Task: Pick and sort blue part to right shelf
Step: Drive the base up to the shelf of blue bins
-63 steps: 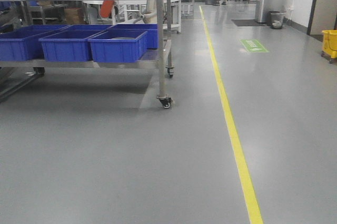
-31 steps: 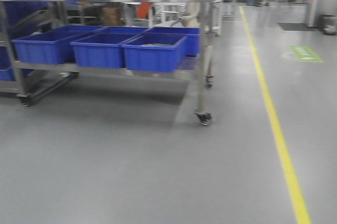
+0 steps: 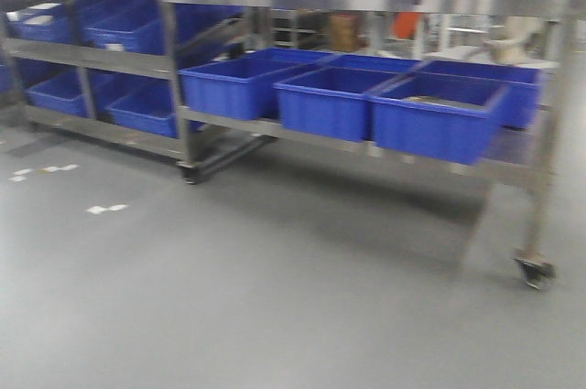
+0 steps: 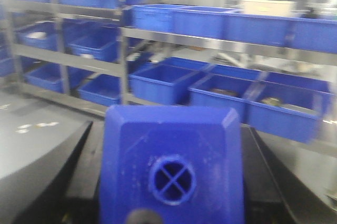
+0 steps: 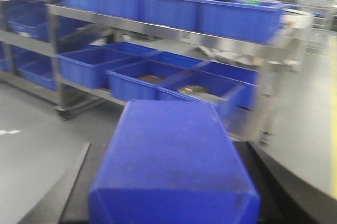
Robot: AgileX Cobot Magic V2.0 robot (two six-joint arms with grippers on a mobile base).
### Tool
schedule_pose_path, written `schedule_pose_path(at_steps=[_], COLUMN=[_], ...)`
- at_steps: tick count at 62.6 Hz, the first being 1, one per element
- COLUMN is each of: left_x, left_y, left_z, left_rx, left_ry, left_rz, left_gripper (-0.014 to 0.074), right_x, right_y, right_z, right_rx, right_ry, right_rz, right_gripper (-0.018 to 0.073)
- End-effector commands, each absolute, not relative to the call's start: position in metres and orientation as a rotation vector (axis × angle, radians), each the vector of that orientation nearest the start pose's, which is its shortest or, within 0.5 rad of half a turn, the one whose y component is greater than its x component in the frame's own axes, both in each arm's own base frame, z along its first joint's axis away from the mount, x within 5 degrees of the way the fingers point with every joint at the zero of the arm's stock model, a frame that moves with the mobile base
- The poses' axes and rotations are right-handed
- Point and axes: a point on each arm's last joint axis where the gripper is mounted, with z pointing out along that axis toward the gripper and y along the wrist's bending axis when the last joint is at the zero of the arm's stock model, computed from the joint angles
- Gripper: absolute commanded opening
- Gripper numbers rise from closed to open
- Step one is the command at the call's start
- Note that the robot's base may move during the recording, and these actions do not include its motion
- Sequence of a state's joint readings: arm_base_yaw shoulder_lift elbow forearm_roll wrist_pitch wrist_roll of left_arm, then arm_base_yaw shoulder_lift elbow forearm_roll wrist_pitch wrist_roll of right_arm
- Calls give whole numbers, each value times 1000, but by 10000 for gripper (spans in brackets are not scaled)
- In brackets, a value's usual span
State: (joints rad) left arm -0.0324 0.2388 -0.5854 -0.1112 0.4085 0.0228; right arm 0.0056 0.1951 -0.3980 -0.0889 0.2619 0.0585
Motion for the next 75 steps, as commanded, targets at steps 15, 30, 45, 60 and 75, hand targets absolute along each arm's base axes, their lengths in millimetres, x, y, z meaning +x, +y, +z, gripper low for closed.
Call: schedule_pose_path(at_steps=[15,30,45,60,75], left_x=[43,43,43,43,43], left_y=[-5,-5,-5,-5,-5], left_z=[370,370,370,370,370], left_rx=[-9,-9,-9,-9,-9], left_ry=[1451,1451,1451,1451,1451], left_rz=[-125,-125,-125,-125,-125], left_gripper=[293,293,293,293,293], right_x=[53,53,53,53,53], right_y=[-1,-1,-1,-1,-1], right_z=[328,328,328,328,328], right_rx=[-24,-24,-24,-24,-24], right_ry=[1429,1429,1429,1429,1429], right_rz=[-54,-54,-54,-54,-54], right_gripper=[428,428,428,428,428])
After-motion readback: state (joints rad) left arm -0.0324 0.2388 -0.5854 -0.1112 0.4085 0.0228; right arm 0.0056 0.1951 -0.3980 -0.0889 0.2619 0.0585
